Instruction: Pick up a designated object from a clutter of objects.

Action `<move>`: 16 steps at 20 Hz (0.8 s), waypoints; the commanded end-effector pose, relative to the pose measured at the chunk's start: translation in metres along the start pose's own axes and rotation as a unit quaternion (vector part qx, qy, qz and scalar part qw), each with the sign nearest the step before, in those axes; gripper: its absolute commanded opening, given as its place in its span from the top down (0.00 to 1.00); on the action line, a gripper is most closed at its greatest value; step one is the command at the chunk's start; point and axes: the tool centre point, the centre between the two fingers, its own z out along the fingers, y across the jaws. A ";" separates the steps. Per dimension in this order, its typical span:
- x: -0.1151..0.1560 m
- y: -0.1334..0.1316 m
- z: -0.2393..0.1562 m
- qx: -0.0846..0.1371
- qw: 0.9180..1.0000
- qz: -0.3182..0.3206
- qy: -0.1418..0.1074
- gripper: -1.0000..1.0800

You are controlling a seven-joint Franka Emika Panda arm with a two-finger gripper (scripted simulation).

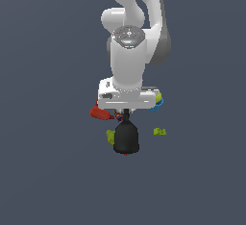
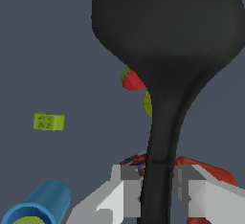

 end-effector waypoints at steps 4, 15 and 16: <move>-0.030 -0.035 -0.042 -0.001 1.000 0.000 0.001 1.00; -0.093 -0.112 -0.133 -0.002 1.000 0.000 0.001 1.00; -0.098 -0.119 -0.140 -0.002 1.000 0.000 0.001 1.00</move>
